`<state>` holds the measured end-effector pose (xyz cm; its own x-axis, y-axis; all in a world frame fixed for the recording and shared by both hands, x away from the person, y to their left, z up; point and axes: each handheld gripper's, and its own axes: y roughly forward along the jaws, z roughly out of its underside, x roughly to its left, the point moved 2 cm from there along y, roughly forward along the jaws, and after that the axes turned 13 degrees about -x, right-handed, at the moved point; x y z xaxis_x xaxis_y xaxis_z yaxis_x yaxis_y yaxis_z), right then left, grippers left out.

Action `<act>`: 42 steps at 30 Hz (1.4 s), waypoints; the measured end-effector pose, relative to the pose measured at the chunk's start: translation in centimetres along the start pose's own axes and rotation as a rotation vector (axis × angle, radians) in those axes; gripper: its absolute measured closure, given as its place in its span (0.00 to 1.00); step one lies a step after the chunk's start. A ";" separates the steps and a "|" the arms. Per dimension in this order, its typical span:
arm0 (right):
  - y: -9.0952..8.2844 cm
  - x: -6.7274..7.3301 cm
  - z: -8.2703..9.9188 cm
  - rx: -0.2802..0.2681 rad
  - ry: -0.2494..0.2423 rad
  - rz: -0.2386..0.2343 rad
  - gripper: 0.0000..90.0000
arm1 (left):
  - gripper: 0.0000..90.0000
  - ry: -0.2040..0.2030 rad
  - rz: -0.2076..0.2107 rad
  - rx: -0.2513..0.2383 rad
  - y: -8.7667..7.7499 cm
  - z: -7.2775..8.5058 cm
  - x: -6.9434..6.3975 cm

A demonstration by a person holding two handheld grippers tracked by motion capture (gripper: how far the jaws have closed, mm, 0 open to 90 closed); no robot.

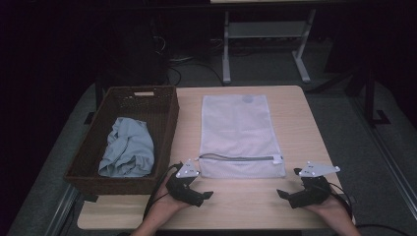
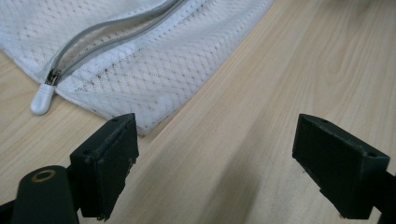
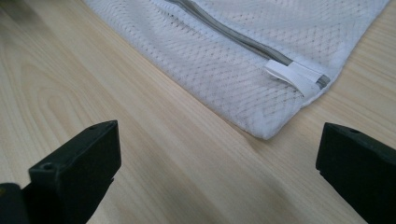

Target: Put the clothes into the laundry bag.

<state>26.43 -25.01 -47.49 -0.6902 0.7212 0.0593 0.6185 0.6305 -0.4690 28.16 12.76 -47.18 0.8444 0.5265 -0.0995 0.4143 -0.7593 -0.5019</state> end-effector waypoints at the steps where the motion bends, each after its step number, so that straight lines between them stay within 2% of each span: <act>1: 0.0 -0.1 0.0 -0.002 0.006 -0.002 0.00 | 0.15 -0.002 0.002 0.000 0.0 0.0 0.0; 6: -0.2 0.1 -0.1 -0.020 0.034 -0.012 0.00 | 0.15 0.011 0.002 0.005 0.3 -0.2 -0.2; 16: -0.3 0.0 -0.7 -0.025 0.029 -0.004 0.07 | 0.15 0.003 -0.015 0.006 -0.3 0.0 0.1; 18: -0.2 -0.2 -0.9 -0.020 0.028 -0.001 0.09 | 0.15 -0.015 -0.018 -0.001 -0.4 0.1 0.3; 20: -0.2 -0.3 -1.1 -0.024 0.030 0.003 0.14 | 0.15 -0.001 -0.019 0.005 -0.5 0.0 0.1; 25: -0.3 -0.8 -1.5 -0.036 0.053 0.014 0.15 | 0.15 0.001 -0.026 0.004 -0.5 -0.1 0.0; 29: -0.3 -1.0 -1.8 -0.045 0.062 0.010 0.17 | 0.15 0.001 -0.016 -0.009 -0.5 -0.2 0.0; 34: 0.3 -1.4 -2.6 -0.043 0.056 0.016 0.20 | 0.15 0.000 -0.015 -0.001 -0.5 -0.1 0.0; 42: 1.4 -2.2 -4.7 -0.036 0.058 -0.003 0.26 | 0.15 0.002 -0.018 -0.016 -0.5 -0.2 0.2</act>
<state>30.57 -24.33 -44.13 -0.6695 0.7343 0.1124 0.6306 0.6417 -0.4366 28.21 13.16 -46.79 0.8371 0.5397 -0.0889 0.4350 -0.7554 -0.4900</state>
